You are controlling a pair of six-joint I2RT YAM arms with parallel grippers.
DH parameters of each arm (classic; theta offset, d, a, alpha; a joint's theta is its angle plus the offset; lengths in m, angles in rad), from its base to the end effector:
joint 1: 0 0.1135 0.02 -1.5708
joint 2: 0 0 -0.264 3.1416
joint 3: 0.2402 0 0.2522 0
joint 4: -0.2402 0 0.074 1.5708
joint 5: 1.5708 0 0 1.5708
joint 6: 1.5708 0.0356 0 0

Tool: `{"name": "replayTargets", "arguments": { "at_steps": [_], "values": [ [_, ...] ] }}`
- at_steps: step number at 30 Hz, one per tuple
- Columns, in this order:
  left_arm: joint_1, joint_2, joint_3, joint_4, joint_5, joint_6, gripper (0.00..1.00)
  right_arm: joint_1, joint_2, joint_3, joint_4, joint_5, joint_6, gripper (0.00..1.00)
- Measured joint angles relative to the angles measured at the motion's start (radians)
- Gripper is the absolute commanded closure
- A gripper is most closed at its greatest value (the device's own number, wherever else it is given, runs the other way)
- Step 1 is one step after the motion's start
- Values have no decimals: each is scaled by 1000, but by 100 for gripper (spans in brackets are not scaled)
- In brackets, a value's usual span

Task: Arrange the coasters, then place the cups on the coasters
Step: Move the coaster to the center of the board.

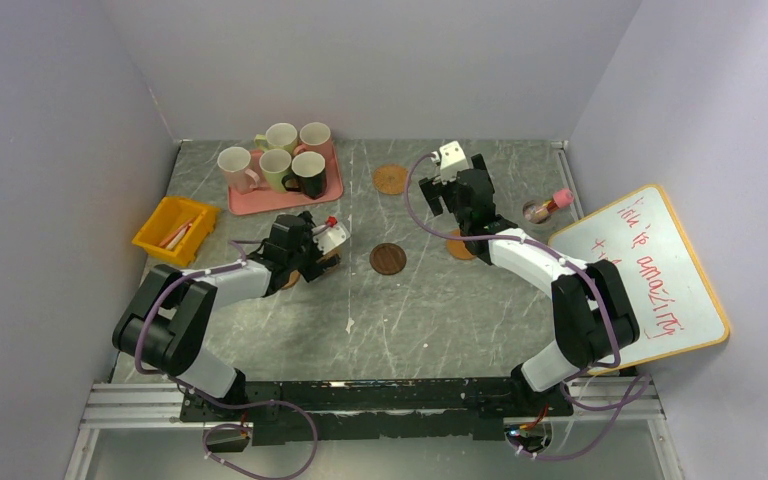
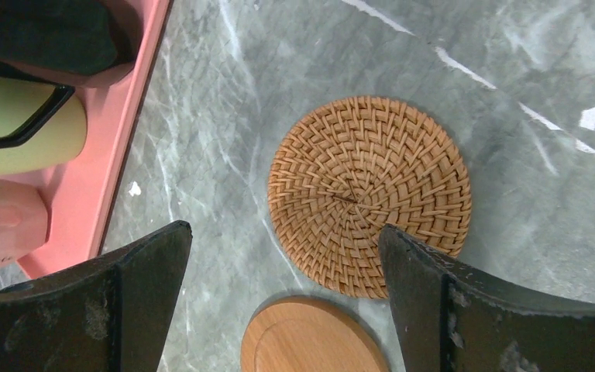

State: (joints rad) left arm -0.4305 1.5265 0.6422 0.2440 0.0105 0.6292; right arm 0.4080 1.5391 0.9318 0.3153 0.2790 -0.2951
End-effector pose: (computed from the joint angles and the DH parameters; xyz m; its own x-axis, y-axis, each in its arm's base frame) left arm 0.2705 -0.1246 0.1603 -0.1889 0.7343 -0.6520 0.6631 0.5851 0.4669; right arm 0.3258 0.1301 0.2557 -0.2123 -0.3963 -0.8932 -0.2102 0.9112 -0.3544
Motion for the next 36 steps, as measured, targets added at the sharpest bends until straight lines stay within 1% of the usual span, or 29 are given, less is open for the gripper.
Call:
{"name": "replayTargets", "arguments": {
  "at_steps": [5, 20, 25, 29, 36],
  "values": [
    [-1, -7, 0, -11, 39, 3, 4, 0, 0, 0, 0, 0, 0, 0],
    [-3, -40, -17, -48, 82, 5, 4, 0, 0, 0, 0, -1, 0, 0],
    [-3, -64, -38, -29, 60, -8, 4, 0, 0, 0, 0, -1, 0, 0],
    [-3, -92, -67, 36, 12, -26, 4, 0, 0, 0, 0, -1, 0, 0],
    [-3, -66, -77, 113, -45, -42, 4, 0, 0, 0, -1, -1, 0, 0]
  ]
}}
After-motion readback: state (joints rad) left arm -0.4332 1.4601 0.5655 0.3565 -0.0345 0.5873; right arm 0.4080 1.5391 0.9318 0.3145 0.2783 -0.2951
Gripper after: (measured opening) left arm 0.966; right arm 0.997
